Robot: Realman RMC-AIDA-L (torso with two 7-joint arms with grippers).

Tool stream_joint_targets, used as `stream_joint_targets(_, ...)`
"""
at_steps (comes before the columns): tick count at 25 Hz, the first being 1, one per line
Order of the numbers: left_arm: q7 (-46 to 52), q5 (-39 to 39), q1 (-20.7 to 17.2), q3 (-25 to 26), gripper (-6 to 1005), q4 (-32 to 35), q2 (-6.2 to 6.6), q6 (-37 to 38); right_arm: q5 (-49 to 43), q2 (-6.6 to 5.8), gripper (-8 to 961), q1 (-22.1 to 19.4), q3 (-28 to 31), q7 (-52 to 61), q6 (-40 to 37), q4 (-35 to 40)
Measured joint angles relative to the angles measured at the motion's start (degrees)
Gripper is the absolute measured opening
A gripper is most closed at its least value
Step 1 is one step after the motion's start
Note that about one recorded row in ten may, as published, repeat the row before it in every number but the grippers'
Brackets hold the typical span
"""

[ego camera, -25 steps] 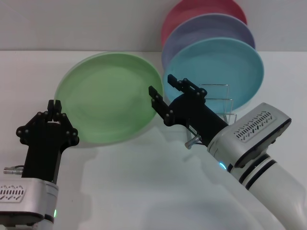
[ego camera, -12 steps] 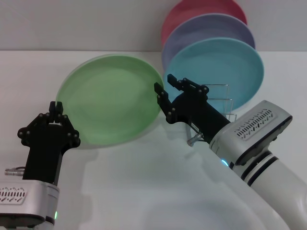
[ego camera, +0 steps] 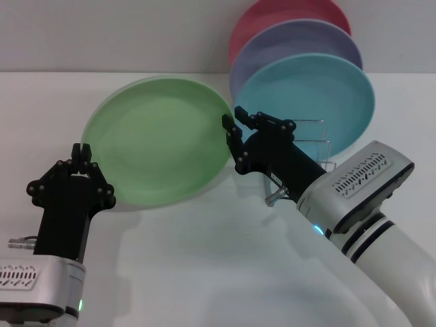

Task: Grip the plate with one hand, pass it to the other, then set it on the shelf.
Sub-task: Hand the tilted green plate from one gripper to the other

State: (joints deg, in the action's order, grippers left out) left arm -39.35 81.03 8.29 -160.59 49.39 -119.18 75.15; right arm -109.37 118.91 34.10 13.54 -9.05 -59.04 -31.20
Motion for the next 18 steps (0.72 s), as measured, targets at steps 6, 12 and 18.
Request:
stream_joint_targets(6,0.03,0.00,0.05,0.05,92,0.00,0.00,0.00,0.00,0.07,220,0.00,0.00,0.00,-0.19,0.14)
stream_joint_targets(12,0.07,0.00,0.00,0.09,99,-0.08,0.00,0.00,0.01,0.10,202,0.00,0.00,0.40,-0.36,0.35)
stream_joint_targets(18,0.14,0.11,0.08,0.10,105,-0.09,-0.01,0.00,0.03,0.20,133,-0.03,-0.01,0.44,-0.47,0.35)
